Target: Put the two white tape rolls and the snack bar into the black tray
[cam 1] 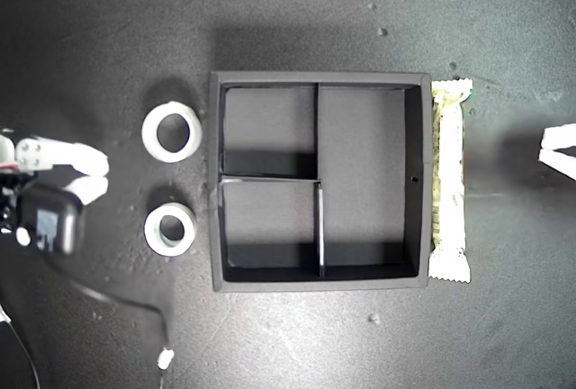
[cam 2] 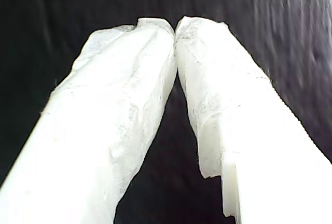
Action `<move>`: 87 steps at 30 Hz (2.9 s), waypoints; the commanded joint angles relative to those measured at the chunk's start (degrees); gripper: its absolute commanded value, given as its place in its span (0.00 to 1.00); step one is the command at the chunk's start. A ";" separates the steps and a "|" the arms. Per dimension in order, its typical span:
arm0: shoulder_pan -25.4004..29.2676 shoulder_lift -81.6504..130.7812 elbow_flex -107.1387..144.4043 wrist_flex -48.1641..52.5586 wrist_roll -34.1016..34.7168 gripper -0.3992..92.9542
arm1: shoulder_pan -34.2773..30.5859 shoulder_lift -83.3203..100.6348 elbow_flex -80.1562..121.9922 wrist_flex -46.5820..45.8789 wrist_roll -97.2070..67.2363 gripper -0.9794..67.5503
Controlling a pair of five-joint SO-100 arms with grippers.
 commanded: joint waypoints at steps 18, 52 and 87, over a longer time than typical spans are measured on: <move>-3.08 2.81 -1.41 -14.33 21.62 0.20 | 1.93 0.44 -0.44 -23.73 -19.86 0.01; -4.39 -76.73 -48.60 3.60 24.26 0.26 | -16.44 -76.99 -74.09 28.39 -51.68 0.34; -12.39 -89.12 -47.02 -8.35 24.96 0.00 | -15.82 -100.02 -80.51 23.73 -59.24 0.38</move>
